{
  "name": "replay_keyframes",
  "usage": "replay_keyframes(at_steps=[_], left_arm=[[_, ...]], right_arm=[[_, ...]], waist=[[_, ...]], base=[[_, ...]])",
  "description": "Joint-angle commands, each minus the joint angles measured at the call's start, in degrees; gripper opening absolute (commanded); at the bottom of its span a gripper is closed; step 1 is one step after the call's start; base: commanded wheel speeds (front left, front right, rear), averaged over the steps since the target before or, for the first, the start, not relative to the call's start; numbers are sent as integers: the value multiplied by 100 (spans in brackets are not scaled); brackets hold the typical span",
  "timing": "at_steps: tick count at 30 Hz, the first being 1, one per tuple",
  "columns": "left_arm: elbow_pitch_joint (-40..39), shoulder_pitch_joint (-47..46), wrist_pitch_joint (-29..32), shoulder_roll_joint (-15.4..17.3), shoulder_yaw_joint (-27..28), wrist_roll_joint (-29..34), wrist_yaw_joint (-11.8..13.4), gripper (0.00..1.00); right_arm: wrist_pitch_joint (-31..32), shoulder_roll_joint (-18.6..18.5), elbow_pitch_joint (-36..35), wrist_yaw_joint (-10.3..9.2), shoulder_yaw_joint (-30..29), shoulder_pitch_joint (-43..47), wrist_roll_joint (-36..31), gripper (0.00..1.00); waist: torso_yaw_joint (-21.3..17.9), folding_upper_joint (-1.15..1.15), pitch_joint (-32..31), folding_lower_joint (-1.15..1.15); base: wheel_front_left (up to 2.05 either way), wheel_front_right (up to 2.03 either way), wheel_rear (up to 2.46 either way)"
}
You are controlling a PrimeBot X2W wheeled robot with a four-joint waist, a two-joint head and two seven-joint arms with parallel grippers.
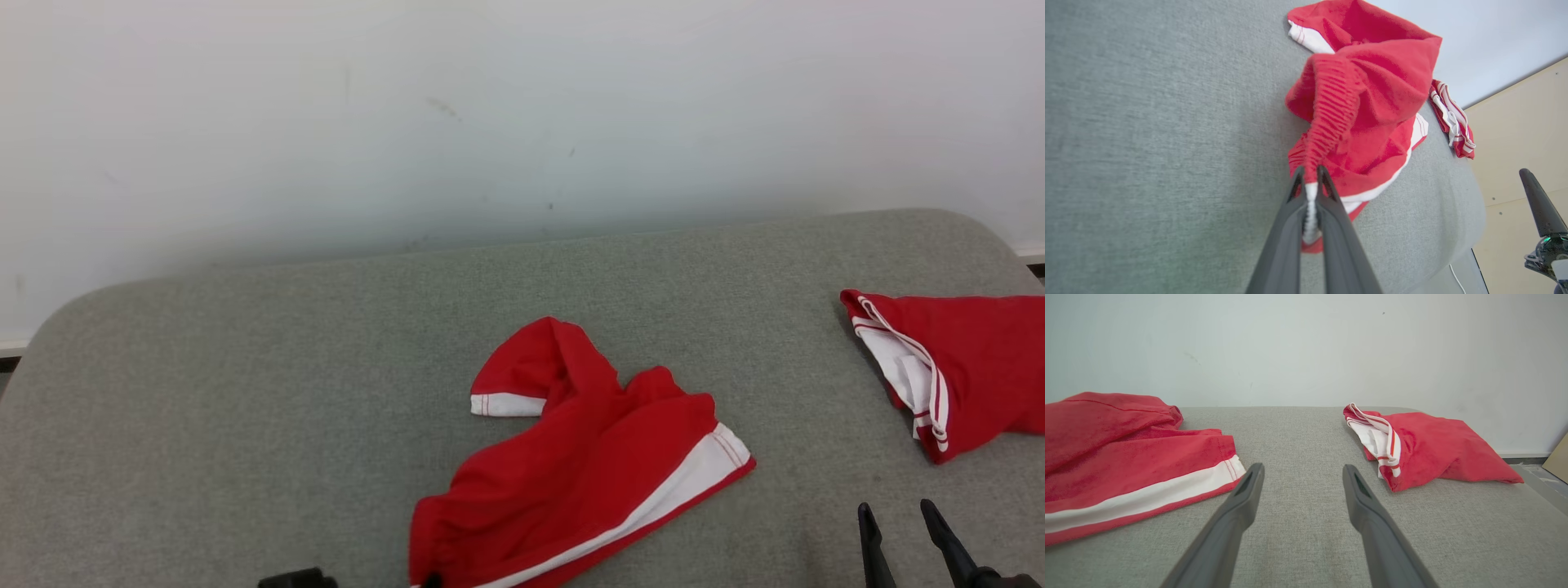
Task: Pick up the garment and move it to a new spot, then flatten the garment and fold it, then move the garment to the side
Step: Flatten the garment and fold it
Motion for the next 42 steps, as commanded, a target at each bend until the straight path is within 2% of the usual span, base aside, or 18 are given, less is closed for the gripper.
replay_keyframes(at_steps=[1,4,8,12,13,14,15,16,17,24,33,42], left_arm=[[170,80,-122,98,127,-61,-52,0],[523,46,-249,225,272,-108,-178,0],[903,-55,-236,273,378,-337,-491,0],[1260,-149,-295,314,455,-405,-675,0],[1337,-172,-312,333,446,-372,-692,9],[1404,-200,-343,346,438,-327,-723,31],[1456,-213,-361,351,451,-322,-739,47],[1494,-218,-395,360,472,-323,-745,87],[1528,-218,-429,382,486,-310,-758,100],[1405,-59,-534,649,577,-269,-626,100],[478,263,-793,1139,958,-167,-125,100],[-581,255,-1124,1047,1080,511,198,100]], right_arm=[[6,-36,-20,-16,-2,47,-20,100],[6,-36,-20,-16,6,58,-22,100],[6,-28,-23,-16,17,54,-27,100],[6,-22,-32,-16,28,47,-25,100],[6,-24,-30,-16,32,49,-29,100],[6,-30,-28,-16,31,52,-30,100],[6,-36,-27,-16,26,57,-28,100],[6,-41,-28,-16,19,62,-27,100],[6,-45,-29,-16,9,68,-24,100],[6,-21,-46,-16,-29,109,-30,100],[6,-21,-64,-16,-67,121,-33,100],[6,-45,-105,-16,-79,71,-49,100]], waist=[[45,0,-15,0],[86,0,-13,0],[120,0,-1,0],[134,0,19,0],[133,0,22,0],[130,0,24,0],[127,0,26,0],[122,0,27,0],[118,0,27,0],[99,0,20,0],[168,0,-3,0],[174,0,-42,0]], base=[[0,0,0],[0,0,0],[0,0,0],[0,0,0],[0,0,0],[0,0,0],[0,0,0],[0,0,0],[0,0,0],[0,0,0],[0,0,0],[0,0,0]])
